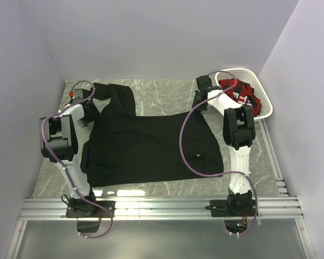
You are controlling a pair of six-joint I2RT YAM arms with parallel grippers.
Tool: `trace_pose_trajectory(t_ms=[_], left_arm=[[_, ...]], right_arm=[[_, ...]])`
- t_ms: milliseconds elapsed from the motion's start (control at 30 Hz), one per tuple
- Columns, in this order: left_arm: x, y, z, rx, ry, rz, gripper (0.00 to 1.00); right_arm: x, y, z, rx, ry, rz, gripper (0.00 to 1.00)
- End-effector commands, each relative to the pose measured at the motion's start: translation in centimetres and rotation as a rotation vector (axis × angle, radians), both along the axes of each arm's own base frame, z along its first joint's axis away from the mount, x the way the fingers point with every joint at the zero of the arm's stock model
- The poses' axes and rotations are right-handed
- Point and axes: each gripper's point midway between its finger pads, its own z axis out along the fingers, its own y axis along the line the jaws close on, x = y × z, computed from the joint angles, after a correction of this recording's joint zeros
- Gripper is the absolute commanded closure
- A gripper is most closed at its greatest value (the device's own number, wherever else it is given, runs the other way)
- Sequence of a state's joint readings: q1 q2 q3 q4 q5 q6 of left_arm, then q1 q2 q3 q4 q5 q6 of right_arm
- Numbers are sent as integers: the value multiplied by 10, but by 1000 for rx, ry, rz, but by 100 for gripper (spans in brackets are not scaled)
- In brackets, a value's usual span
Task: Fold and stack the long sleeve shirts
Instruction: Fold the shirt
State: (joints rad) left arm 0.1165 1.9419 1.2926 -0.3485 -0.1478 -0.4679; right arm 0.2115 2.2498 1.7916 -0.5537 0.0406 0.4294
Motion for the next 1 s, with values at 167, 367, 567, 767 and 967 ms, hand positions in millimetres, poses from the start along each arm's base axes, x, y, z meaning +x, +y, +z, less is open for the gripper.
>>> trace_pose_trajectory(t_ms=[167,367,567,767,967], left_arm=[[23,-12,13,-69,-91,-97,40],[18,-16,-4,-88,-38,-101,50],[16,-15,-14,-78,-6,-101,66],[22,-14,-10,-59,-27,-138,100],[27,-15,7,-48,-74,-155,100]], right_arm=[[15,4,46,37,-134,47,100],[16,2,46,41,-138,36,100],[17,-1,47,42,-143,30,100],[18,-4,42,60,-132,22,100],[18,-15,36,73,-121,-6,100]])
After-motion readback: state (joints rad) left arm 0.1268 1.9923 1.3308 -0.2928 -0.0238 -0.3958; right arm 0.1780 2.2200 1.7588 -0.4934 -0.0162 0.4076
